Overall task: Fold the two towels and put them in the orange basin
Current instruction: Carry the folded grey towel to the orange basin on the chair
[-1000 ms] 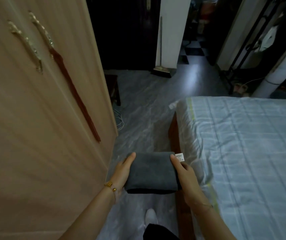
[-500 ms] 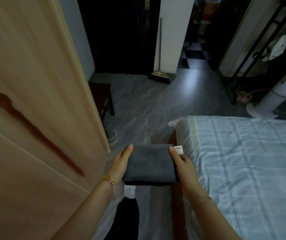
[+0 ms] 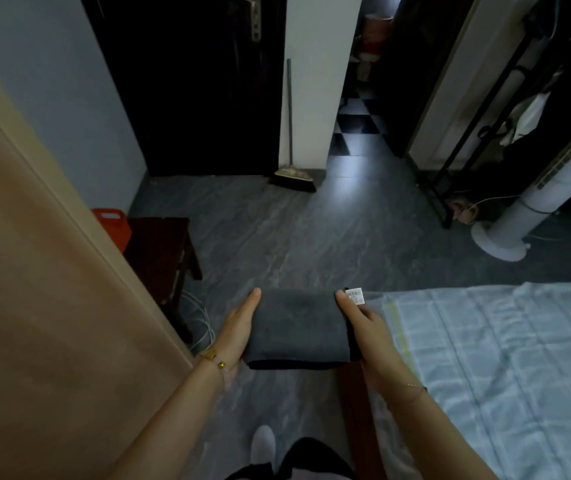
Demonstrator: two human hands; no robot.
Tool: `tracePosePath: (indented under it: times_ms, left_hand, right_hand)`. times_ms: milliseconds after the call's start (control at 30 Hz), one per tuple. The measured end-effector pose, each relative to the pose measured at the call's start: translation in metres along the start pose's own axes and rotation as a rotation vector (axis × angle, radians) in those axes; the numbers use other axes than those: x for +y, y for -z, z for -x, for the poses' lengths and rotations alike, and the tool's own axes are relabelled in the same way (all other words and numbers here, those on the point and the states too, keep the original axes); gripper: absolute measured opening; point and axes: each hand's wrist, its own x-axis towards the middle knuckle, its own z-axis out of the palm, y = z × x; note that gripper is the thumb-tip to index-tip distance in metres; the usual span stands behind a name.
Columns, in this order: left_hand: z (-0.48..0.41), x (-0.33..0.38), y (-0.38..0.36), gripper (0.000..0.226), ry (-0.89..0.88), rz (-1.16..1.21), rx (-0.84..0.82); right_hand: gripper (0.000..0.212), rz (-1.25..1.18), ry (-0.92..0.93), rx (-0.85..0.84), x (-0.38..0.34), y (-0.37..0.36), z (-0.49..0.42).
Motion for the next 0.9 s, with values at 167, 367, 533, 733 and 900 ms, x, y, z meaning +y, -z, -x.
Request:
tracePosePath:
  times_ms: [167,367,533,733,900]
  left_hand:
    - [-0.057,0.036,-0.005,0.039,0.025,0.04,-0.032]
    - [-0.126,0.079,-0.007,0.037,0.04,0.016,-0.026]
    - [-0.205,0.122,-0.023,0.044,0.074,0.023,-0.04]
    - [-0.307,0.187,-0.062,0.043,0.141,0.093,-0.138]
    - [-0.383,0.226,-0.092,0.046,0.149,0.11,-0.196]
  right_hand:
    - [0.03,-0.024,0.014,0.031,-0.029,-0.014,-0.05]
    - [0.044,-0.017,-0.019,0.008,-0.057,-0.034,-0.125]
    - [0.045,-0.064,-0.045,-0.057,-0.091,-0.038,-0.206]
    - [0.034,-0.189,-0.088,-0.096,-0.159,-0.03,-0.303]
    - [0.035,-0.197,-0.068,-0.126,-0.208,-0.02,-0.373]
